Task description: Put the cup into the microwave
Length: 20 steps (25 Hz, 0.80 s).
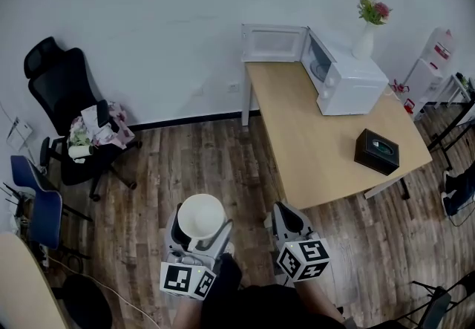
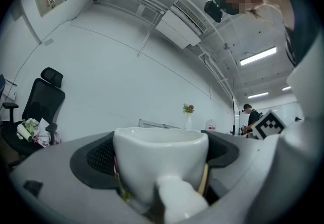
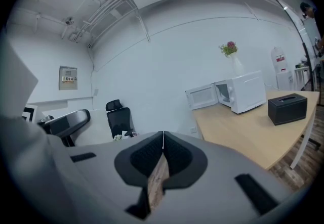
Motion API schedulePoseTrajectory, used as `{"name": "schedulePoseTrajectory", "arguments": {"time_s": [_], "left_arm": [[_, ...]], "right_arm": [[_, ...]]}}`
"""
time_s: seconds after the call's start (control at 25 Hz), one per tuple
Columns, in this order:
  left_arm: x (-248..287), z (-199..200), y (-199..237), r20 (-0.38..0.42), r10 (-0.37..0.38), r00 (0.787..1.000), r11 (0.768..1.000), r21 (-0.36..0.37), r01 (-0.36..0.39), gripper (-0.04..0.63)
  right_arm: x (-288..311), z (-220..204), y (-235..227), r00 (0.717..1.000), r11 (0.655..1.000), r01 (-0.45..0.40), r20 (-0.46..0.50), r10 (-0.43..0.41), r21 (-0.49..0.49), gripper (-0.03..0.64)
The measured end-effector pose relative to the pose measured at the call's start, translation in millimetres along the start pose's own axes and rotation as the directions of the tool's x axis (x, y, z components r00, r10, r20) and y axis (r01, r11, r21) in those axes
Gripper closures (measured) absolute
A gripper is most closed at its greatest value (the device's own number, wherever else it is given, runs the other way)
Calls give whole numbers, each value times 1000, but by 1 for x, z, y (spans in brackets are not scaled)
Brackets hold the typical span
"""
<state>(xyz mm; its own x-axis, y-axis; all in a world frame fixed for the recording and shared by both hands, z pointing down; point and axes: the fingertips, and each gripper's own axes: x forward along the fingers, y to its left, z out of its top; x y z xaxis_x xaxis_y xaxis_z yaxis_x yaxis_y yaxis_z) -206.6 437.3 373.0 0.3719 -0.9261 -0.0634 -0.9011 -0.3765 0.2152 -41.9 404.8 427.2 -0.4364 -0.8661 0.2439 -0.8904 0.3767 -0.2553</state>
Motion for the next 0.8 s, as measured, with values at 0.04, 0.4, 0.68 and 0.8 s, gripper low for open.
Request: {"name": "schedulePoseTrajectory", "arguments": {"time_s": [0.04, 0.4, 0.68, 0.8], "left_arm": [[5, 1, 4, 0, 1, 1000, 1000, -3, -1, 115], [49, 19, 45, 13, -6, 1000, 1000, -9, 6, 115], [82, 30, 78, 20, -10, 1000, 1000, -7, 10, 115], [97, 34, 91, 22, -20, 1000, 1000, 2, 20, 115]], "right_arm": [[7, 2, 0, 1000, 1000, 1, -4, -1, 2, 623], [66, 24, 4, 1000, 1000, 3, -10, -3, 8, 623], [113, 40, 7, 1000, 1000, 14, -11, -15, -20, 623], [133, 49, 8, 1000, 999, 25, -2, -25, -41, 623]]}}
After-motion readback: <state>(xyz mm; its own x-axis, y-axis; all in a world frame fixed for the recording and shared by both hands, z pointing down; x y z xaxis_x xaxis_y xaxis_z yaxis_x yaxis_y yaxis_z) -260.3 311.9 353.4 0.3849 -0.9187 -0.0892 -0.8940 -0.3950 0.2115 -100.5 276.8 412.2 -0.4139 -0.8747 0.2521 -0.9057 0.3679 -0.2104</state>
